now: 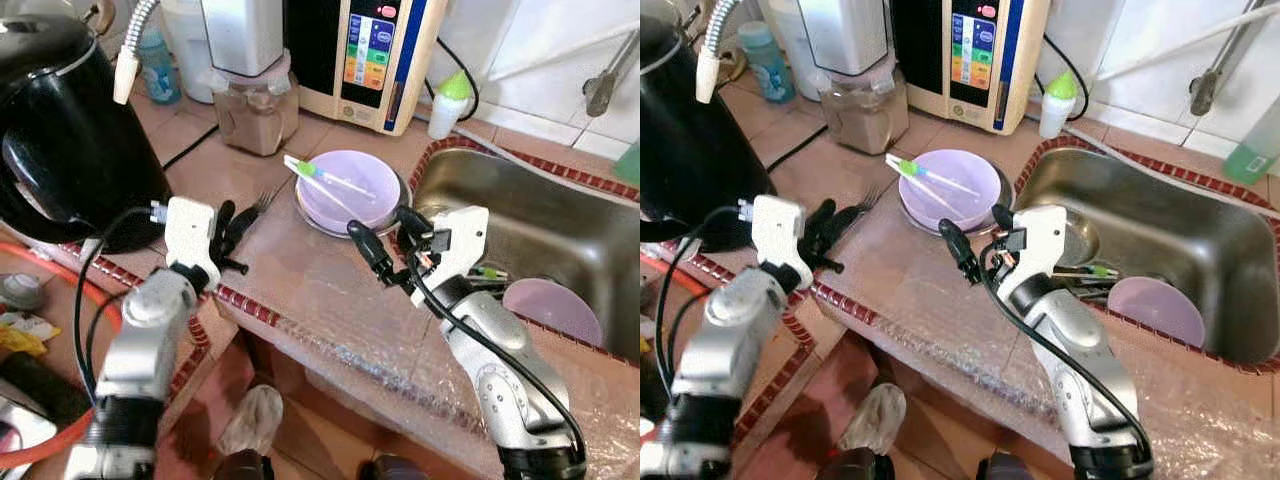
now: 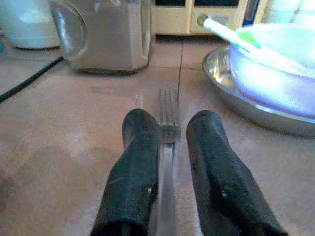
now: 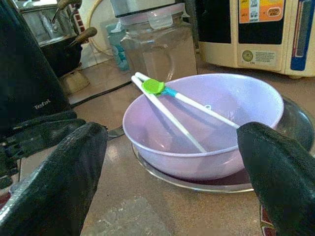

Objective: Kitchen organization

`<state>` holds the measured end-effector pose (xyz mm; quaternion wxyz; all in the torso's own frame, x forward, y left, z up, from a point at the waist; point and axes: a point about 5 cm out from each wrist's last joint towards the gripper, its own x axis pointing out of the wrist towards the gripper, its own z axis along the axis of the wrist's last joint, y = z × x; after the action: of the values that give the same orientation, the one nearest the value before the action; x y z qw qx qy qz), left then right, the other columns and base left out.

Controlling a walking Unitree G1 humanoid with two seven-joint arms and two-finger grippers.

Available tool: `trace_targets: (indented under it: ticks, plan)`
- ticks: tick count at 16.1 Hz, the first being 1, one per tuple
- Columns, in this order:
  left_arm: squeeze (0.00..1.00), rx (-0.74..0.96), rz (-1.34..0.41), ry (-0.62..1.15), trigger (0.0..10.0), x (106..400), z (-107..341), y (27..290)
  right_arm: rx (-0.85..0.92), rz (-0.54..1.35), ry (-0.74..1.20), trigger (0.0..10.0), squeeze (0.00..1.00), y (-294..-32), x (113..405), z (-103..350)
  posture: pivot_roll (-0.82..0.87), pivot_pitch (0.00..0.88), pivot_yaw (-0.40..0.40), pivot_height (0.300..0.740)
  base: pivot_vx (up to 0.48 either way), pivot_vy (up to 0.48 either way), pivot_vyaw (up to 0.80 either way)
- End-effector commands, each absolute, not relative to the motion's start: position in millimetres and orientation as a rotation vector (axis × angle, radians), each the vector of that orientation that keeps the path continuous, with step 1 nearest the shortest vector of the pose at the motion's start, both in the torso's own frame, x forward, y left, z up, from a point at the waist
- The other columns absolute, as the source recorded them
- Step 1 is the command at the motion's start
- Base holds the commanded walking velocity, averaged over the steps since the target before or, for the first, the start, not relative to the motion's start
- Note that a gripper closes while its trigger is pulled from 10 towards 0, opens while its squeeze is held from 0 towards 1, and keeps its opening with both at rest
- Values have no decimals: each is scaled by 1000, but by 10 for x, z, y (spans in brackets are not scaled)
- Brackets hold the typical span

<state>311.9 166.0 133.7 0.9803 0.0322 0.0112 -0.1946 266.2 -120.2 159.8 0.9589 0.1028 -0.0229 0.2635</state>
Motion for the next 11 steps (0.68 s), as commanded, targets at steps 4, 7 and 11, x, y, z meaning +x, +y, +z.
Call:
trace_targets:
  ticks: [4,7,11]
  plan:
    - [1000,84,-433,129,10000,3270,1237,1792,201,512,-49,10000,0,-1241,2614,1593,-83,76,30,740,0,0,0]
    - [1000,88,-467,149,10000,3356,1229,1775,199,507,-48,10000,0,-1252,2604,1596,-89,78,32,740,0,0,0]
    - [1000,97,-463,149,10000,3504,1264,1769,198,504,-50,10000,0,-1243,2601,1602,-96,82,33,740,0,0,0]
